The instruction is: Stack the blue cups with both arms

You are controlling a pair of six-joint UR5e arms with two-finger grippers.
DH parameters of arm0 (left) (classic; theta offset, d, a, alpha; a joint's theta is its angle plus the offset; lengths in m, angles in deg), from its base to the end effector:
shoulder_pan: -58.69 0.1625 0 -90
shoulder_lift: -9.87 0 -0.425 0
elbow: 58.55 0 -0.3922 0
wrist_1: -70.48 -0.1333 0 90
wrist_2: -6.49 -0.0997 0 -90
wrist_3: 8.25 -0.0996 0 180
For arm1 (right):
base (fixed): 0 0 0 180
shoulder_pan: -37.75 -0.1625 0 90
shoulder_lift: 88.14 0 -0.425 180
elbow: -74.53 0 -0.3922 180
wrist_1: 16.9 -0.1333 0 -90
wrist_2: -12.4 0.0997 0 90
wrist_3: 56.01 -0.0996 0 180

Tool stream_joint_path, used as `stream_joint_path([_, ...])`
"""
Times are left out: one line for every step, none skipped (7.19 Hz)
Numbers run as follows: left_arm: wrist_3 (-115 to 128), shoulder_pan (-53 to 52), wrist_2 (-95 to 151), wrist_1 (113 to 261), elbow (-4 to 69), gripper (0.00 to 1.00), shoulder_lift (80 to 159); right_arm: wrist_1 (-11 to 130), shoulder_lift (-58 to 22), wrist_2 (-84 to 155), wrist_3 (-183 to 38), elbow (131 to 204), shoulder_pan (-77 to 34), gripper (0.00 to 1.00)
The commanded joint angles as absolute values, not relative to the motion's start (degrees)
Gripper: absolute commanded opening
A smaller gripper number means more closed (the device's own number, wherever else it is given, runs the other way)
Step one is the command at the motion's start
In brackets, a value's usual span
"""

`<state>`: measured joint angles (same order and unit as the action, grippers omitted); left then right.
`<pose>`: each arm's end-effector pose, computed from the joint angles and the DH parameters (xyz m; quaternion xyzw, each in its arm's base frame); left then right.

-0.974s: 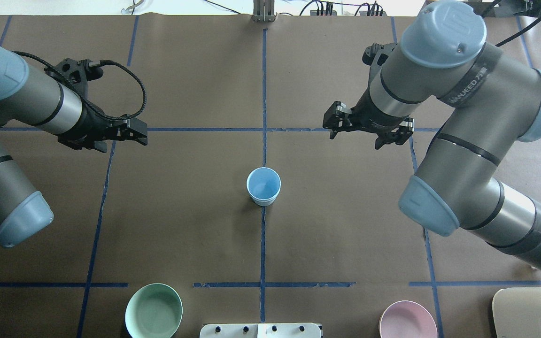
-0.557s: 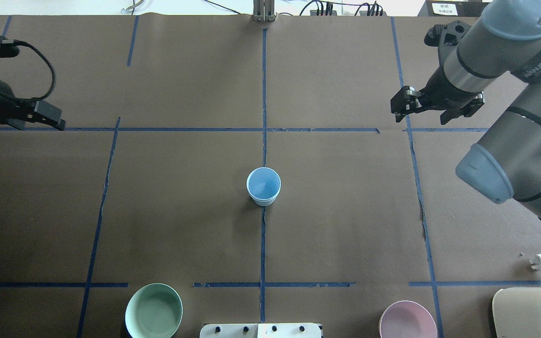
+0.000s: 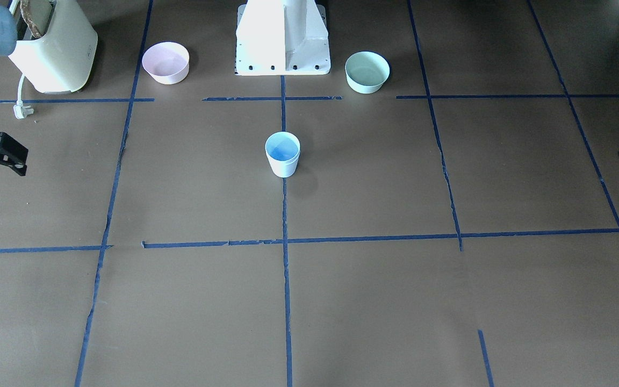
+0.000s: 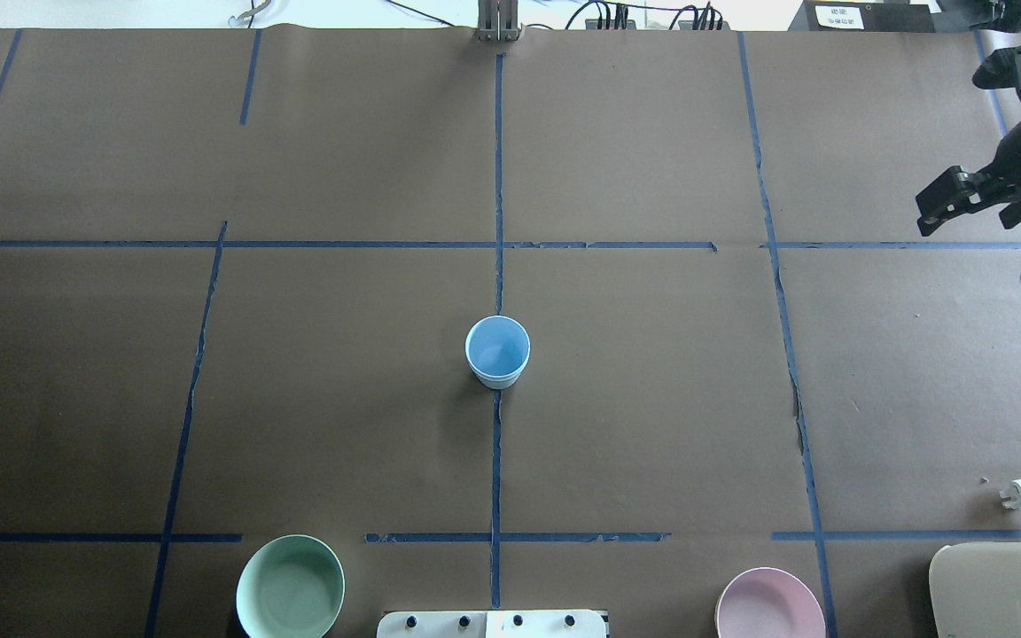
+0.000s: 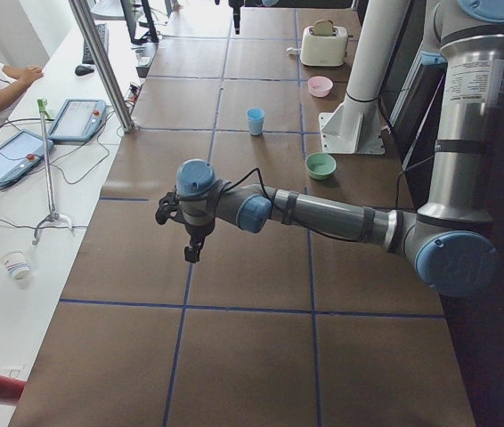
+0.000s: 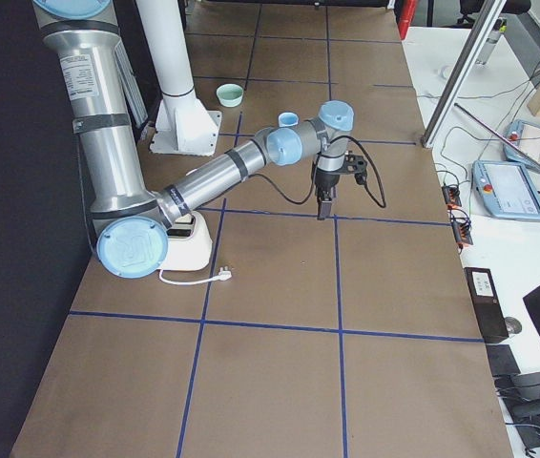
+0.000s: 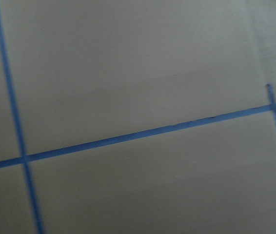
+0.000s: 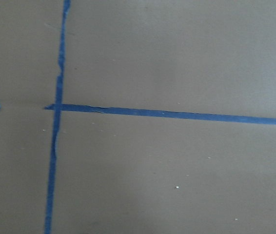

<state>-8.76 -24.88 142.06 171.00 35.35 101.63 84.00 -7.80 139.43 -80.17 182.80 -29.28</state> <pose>-0.0037 -0.5222 0.5878 0.1098 0.3896 0.1096 0.9078 -0.1418 -0.5225 0.4446 0.0031 -0.3440 -0.0373 0.9382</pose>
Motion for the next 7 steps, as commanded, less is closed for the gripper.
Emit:
stream_joint_path([-23.16, -32.86, 142.54, 170.77, 26.65, 1.0, 101.71, 84.0, -5.44, 144.56, -63.74, 173.99, -37.96, 1.0])
stream_joint_path([-23.1, -32.89, 142.63, 169.72, 26.01, 1.0, 101.89, 83.91, -5.44, 146.42, -54.87, 168.37, -41.75, 1.0])
stream_joint_path([-22.75, -32.89, 142.63, 163.71, 26.26, 1.0, 103.81, 83.91, -5.44, 146.96, -49.74, 164.92, -44.57, 1.0])
stream_joint_path([-22.57, -32.89, 142.63, 161.38, 26.35, 1.0, 104.96, 83.83, -4.57, 147.14, -48.64, 163.49, -46.51, 1.0])
stream_joint_path([-22.14, -32.89, 142.63, 161.19, 26.35, 1.0, 104.97, 80.43, -3.43, 147.57, -48.89, 162.69, -47.4, 1.0])
stream_joint_path([-20.74, -32.89, 142.63, 160.05, 26.53, 1.0, 104.97, 76.57, -2.63, 149.32, -48.89, 159.9, -48.2, 1.0])
stream_joint_path([-20.12, -32.89, 142.72, 159.35, 26.27, 1.0, 104.79, 73.57, -2.54, 151.08, -49.24, 157.7, -48.81, 1.0])
